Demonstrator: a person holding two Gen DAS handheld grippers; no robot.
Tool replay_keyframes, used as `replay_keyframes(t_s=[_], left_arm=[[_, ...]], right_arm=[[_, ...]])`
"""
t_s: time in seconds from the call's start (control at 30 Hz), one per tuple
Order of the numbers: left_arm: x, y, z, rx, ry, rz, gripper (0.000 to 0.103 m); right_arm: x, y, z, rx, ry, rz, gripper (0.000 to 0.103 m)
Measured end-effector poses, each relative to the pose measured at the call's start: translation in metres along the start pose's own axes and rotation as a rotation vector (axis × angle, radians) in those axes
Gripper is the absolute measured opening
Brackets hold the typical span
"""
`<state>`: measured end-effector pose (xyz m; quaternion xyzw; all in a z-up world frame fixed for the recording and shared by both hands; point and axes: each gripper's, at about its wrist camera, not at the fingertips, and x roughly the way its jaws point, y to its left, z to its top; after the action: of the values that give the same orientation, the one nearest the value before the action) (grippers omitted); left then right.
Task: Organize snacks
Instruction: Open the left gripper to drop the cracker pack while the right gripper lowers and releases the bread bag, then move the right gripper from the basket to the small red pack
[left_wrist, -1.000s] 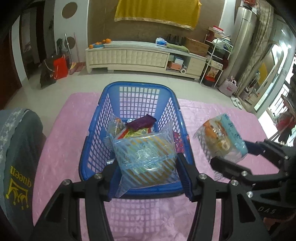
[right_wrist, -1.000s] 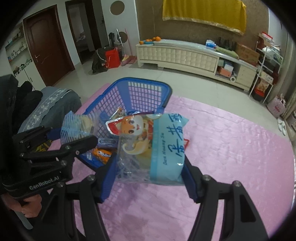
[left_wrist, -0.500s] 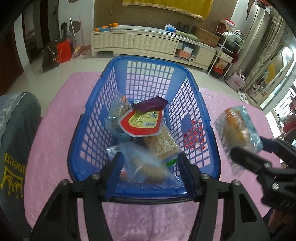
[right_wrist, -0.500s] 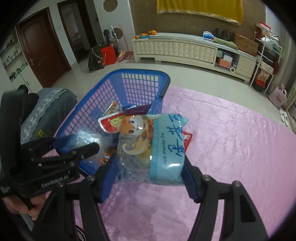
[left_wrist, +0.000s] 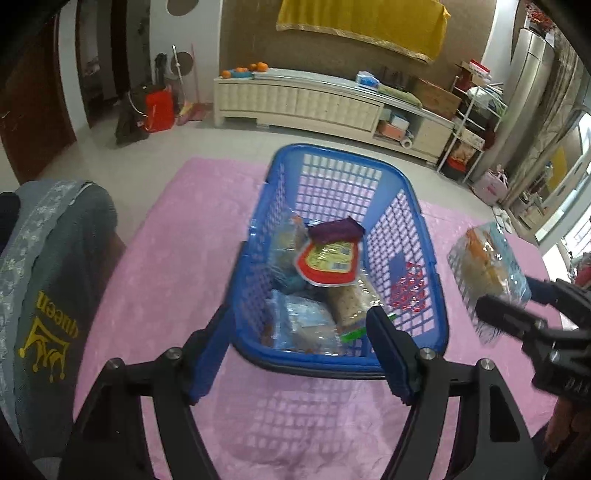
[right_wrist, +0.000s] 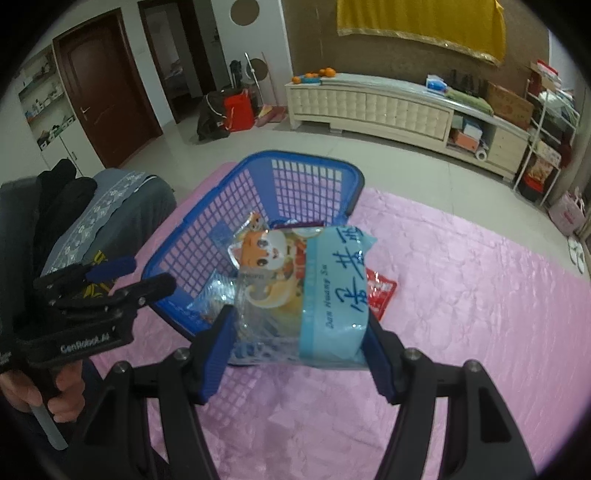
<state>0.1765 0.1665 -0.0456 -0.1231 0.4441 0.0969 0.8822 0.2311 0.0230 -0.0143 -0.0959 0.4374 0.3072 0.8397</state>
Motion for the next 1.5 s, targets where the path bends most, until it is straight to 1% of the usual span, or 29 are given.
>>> replay_keyframes(t_s=[0.1,0.3,0.4,0.53,0.67,0.77,0.9,1.03,1.13,1.23,1.4,1.5], left_arm=[[0.0,0.008,0.0,-0.016,-0.003,0.007,0.072],[0.006,0.019,-0.002,-0.023,-0.001,0.022,0.072],[0.012,0.02,-0.004,-0.018,0.012,0.016,0.072],[0.018,0.019,-0.007,0.004,0.015,0.037,0.072],[0.023,0.023,-0.01,-0.009,0.028,0.034,0.072],[0.021,0.026,-0.014,-0.02,0.018,0.037,0.072],[0.019,0.028,-0.017,-0.04,0.023,0.029,0.072],[0.014,0.022,-0.02,-0.014,0.008,0.038,0.072],[0.015,0.021,-0.022,-0.008,0.02,0.052,0.072],[0.014,0.021,-0.022,-0.015,0.021,0.051,0.072],[0.007,0.015,-0.024,0.023,0.001,0.061,0.072],[0.004,0.01,-0.025,0.045,-0.009,0.071,0.072]], right_arm=[[0.005,0.006,0.008,-0.008,0.001,0.012,0.07],[0.028,0.027,0.013,-0.104,0.032,-0.004,0.069],[0.041,0.03,0.012,-0.11,0.049,-0.006,0.069],[0.053,0.031,0.01,-0.106,0.07,0.003,0.07],[0.057,0.039,0.009,-0.139,0.07,-0.003,0.07],[0.06,0.043,0.008,-0.144,0.079,0.007,0.07],[0.06,0.049,0.005,-0.185,0.075,-0.003,0.069],[0.061,0.048,0.004,-0.182,0.063,0.003,0.069],[0.06,0.05,0.003,-0.181,0.058,-0.004,0.069],[0.058,0.049,0.003,-0.17,0.059,0.006,0.073],[0.049,0.043,0.006,-0.152,0.058,0.023,0.084],[0.039,0.039,0.005,-0.136,0.04,0.035,0.084]])
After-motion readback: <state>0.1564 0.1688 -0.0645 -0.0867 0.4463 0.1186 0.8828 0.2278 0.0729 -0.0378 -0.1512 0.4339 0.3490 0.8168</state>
